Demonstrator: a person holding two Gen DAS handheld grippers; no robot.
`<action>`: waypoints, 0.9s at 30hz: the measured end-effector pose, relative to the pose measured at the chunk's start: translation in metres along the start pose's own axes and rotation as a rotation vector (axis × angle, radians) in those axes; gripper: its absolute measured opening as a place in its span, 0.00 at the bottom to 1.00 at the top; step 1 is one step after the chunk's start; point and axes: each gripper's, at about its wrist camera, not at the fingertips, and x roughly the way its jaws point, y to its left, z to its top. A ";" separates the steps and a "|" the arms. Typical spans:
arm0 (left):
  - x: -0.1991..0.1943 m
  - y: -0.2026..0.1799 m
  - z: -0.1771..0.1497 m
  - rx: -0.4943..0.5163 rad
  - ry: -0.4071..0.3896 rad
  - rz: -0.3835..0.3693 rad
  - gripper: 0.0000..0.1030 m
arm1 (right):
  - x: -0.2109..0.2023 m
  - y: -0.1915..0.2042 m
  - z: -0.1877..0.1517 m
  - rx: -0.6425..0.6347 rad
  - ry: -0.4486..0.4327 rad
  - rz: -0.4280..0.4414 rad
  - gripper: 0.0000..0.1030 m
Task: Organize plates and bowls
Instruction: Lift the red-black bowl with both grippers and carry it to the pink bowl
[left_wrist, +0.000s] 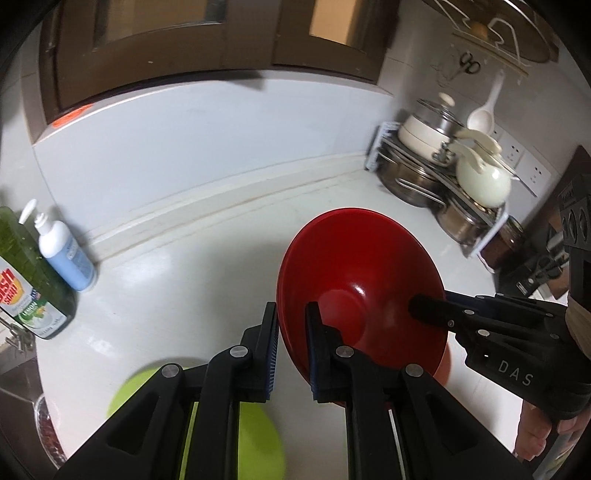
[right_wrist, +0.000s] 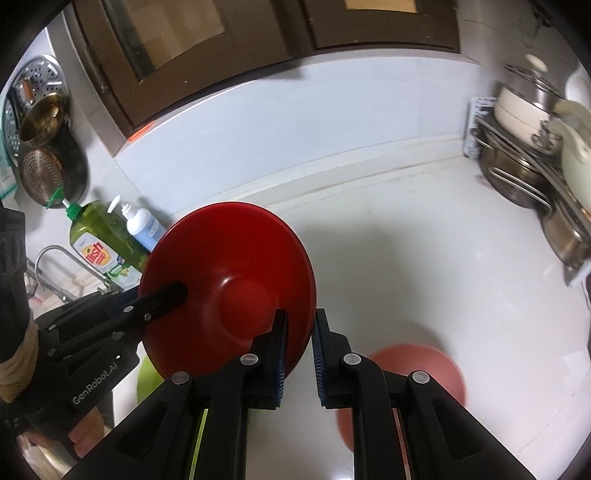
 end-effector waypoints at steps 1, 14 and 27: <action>0.001 -0.004 -0.001 0.001 0.004 -0.005 0.14 | -0.001 -0.002 -0.002 0.003 -0.001 -0.003 0.14; 0.025 -0.059 -0.020 0.032 0.078 -0.046 0.14 | -0.028 -0.051 -0.035 0.058 0.008 -0.050 0.14; 0.061 -0.082 -0.042 0.028 0.178 -0.040 0.14 | -0.023 -0.090 -0.060 0.098 0.063 -0.074 0.14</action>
